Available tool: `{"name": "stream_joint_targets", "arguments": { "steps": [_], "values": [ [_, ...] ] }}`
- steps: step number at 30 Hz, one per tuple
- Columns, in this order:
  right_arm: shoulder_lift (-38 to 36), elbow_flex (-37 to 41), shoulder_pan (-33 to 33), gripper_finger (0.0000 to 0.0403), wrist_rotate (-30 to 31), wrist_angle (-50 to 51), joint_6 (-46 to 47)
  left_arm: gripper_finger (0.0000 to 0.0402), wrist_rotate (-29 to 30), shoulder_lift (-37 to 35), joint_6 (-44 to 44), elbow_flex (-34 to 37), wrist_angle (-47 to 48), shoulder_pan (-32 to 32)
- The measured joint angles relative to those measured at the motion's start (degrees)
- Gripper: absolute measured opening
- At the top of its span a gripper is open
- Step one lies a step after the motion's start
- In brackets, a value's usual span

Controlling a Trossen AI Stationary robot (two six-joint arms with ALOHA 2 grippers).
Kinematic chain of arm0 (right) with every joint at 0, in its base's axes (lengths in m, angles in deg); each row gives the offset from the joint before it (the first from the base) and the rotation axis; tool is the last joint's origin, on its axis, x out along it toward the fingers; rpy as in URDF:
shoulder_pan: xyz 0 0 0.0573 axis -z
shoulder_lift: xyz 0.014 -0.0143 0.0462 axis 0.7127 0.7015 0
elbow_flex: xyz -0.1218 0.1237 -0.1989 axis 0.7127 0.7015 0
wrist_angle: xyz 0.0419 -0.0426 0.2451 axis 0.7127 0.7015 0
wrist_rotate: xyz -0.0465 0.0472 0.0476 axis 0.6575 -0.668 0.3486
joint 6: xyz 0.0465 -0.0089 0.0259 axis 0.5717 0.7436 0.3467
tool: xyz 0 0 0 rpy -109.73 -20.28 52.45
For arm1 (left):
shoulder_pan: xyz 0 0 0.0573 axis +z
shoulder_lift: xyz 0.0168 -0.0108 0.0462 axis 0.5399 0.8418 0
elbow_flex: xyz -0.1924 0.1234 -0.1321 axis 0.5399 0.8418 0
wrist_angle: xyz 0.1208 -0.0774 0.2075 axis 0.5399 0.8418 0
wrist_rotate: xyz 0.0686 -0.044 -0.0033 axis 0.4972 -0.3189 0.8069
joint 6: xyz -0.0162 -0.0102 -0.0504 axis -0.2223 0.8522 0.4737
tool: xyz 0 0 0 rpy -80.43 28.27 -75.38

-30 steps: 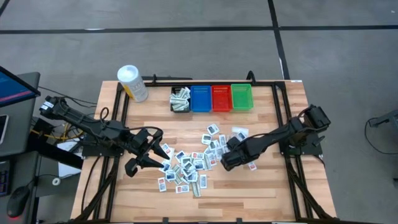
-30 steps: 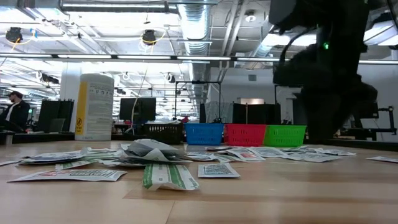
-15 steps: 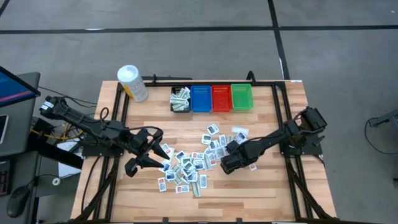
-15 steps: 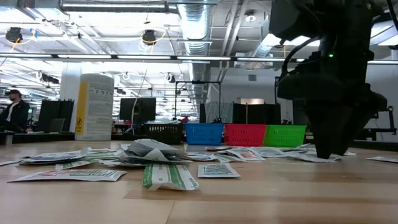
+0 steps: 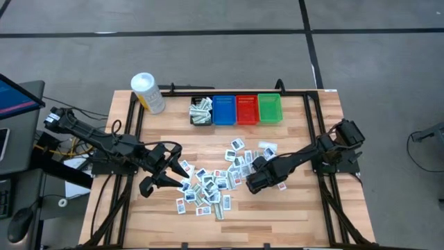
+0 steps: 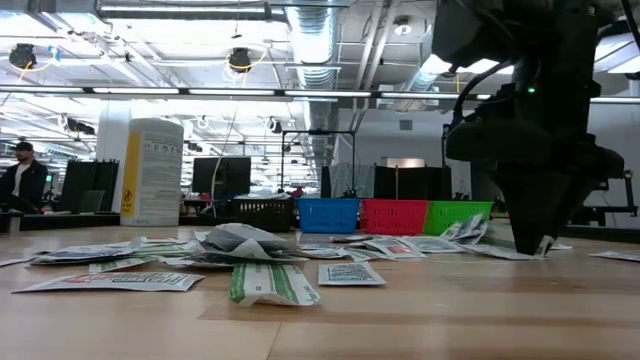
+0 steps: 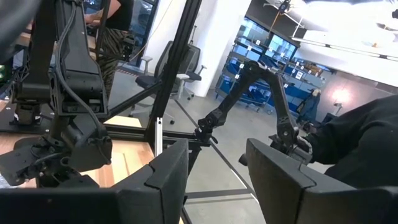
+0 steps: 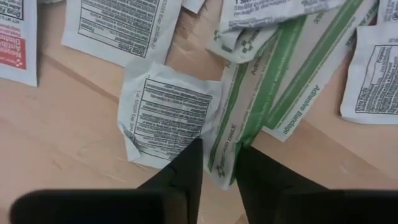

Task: Pick & Place First Aid Supplies
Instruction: Put the green bandage pack in the black bin

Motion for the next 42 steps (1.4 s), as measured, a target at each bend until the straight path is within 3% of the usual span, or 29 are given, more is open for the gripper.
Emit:
{"name": "stream_joint_targets", "arguments": {
  "steps": [11,31,42],
  "values": [
    [-4.97,-0.31,-0.15,0.0005,-0.78,-0.28,-1.07,0.0163,0.0,0.0,0.0,0.0,0.0,0.01],
    [-5.97,-1.42,-0.54,0.0001,-3.1,-0.02,-1.61,0.0163,0.01,0.0,0.0,0.0,0.02,-0.01],
    [-13.34,-6.1,-0.65,0.0,6.06,-0.28,-5.01,0.0163,0.05,0.0,-0.24,0.04,0.0,-0.01]
  ]
}}
